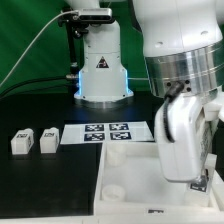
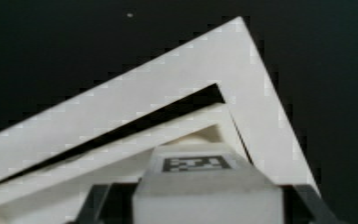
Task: Assemble one leg
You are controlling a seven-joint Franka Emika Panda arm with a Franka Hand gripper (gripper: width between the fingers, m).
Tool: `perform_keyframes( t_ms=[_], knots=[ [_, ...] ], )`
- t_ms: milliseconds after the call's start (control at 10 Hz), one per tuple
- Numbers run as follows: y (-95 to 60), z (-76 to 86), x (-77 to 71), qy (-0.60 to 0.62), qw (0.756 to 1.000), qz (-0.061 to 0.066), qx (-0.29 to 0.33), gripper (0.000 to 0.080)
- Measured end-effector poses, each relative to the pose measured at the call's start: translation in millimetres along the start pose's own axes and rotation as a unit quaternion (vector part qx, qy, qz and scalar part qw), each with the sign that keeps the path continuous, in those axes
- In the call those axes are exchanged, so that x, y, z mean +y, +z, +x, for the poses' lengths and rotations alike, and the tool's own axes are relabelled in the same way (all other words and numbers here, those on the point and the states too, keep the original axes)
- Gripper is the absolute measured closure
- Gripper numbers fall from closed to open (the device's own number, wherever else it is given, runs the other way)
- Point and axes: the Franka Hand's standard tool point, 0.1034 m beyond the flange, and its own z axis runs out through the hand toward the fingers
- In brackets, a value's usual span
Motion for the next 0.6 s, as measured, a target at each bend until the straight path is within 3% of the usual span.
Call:
perform_keyframes(
  t_ms=[100,200,300,400,600],
  knots=[
    [0.8,-0.1,1.0,-0.001,1.0,-0.001,0.0,0.0437],
    [0.8,-0.1,0.9,-0.002,1.0,-0.001,0.0,0.0252],
    [-0.1,-1.6,2.9,-0.004,1.0,0.0,0.0,0.0252],
    [-4.0,-5.2,9.9,-0.008,1.0,-0.001,-0.001,0.0171],
    [-17.0,-12.8,17.1,-0.015,1.0,0.002,-0.006,0.0156]
  ],
)
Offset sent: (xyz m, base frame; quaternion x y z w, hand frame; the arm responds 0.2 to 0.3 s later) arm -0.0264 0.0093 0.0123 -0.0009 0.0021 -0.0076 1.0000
